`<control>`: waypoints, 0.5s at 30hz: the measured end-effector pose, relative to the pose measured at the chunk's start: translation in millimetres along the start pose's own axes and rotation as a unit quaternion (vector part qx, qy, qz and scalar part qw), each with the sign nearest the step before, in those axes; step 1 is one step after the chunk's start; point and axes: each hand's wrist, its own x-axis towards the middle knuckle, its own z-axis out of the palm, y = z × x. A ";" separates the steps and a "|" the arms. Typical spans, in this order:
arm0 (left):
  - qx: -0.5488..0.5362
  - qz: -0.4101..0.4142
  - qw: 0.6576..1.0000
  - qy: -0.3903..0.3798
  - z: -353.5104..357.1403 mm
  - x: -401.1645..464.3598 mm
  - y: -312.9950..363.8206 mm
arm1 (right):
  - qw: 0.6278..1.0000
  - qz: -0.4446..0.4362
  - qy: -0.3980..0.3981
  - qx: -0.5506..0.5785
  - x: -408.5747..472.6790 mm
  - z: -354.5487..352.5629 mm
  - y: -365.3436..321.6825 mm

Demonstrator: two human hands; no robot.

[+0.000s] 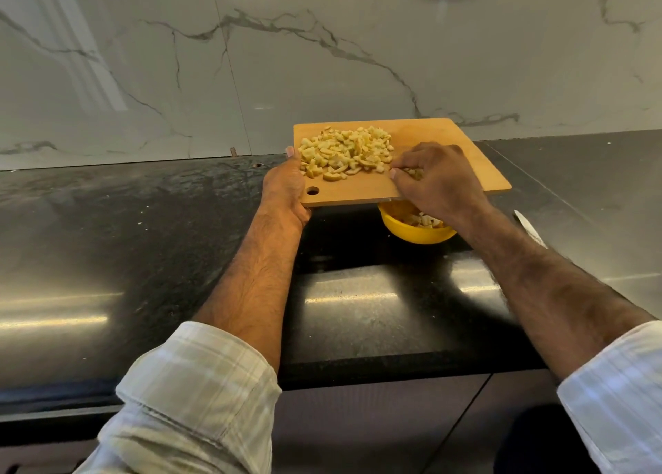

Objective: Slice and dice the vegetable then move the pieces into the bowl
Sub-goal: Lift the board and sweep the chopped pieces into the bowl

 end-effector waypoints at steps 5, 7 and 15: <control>0.012 0.006 1.000 0.010 -1.3 -0.7 -0.5 | 0.999 -0.017 0.023 0.015 -13.7 -3.4 5.9; 0.018 0.011 1.000 0.015 -2.8 3.4 -2.0 | 0.998 -0.035 0.032 0.032 -21.4 -5.0 5.4; 0.013 0.014 1.000 0.006 -2.2 3.2 -1.6 | 0.992 -0.035 0.049 0.113 -35.0 -15.1 3.2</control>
